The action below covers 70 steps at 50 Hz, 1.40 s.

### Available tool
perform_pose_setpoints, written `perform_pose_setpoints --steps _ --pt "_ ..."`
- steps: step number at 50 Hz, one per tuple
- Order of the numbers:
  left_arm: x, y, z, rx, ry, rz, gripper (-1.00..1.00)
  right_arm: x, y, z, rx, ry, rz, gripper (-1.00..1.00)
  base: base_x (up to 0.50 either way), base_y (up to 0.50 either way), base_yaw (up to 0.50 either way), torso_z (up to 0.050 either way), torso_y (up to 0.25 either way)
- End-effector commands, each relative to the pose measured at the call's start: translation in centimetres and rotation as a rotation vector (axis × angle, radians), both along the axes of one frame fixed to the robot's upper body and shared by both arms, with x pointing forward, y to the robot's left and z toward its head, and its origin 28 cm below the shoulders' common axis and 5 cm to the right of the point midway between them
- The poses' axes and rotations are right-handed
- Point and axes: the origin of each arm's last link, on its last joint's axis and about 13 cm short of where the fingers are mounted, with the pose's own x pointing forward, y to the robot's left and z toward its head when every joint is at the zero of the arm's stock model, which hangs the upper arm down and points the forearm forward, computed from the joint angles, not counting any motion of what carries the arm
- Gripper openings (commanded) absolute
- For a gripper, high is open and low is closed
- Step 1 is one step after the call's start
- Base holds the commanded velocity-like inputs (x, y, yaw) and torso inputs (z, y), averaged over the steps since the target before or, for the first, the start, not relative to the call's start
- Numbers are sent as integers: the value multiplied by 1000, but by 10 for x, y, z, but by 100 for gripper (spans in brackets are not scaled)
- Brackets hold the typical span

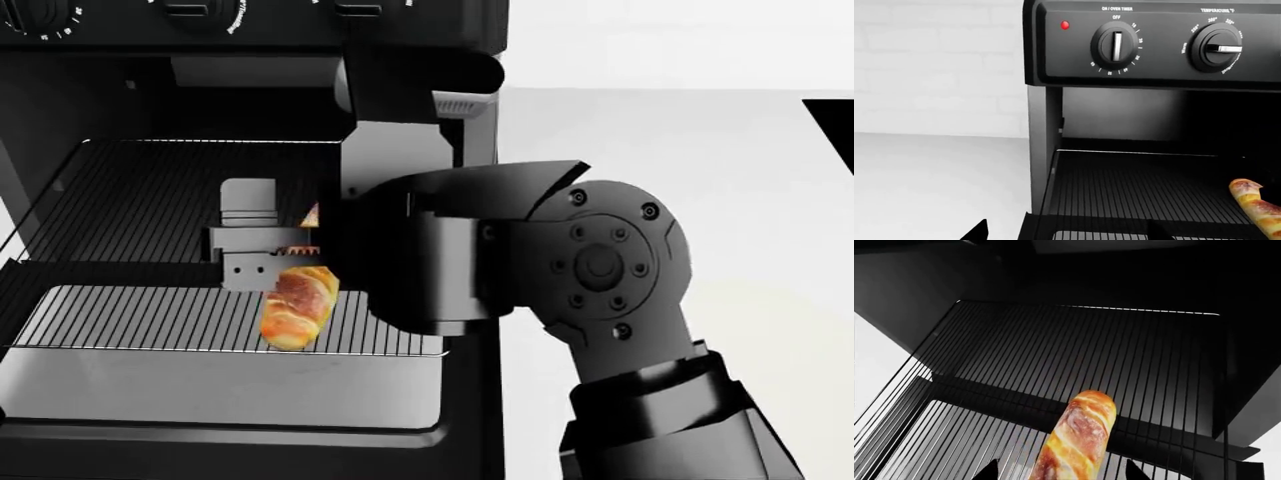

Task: Place the baguette on the rack of the toaster oven.

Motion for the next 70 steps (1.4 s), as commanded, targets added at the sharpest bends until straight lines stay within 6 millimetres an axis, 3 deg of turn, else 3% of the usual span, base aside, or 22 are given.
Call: perform_pose_setpoints --steps 1,17,45,70 --pt "0 0 0 -1 0 1 100 -2 0 4 1 -9 1 100 0 0 0 0 0" --pt "-3 3 1 -2 -2 1 100 -11 -5 23 11 -87 -35 100 0 0 0 0 0" --pt "-2 1 4 8 -5 1 100 -52 -41 19 19 -182 -61 100 0 0 0 0 0" --pt "-3 1 2 10 -2 -2 100 -61 -72 13 23 -315 -122 100 0 0 0 0 0"
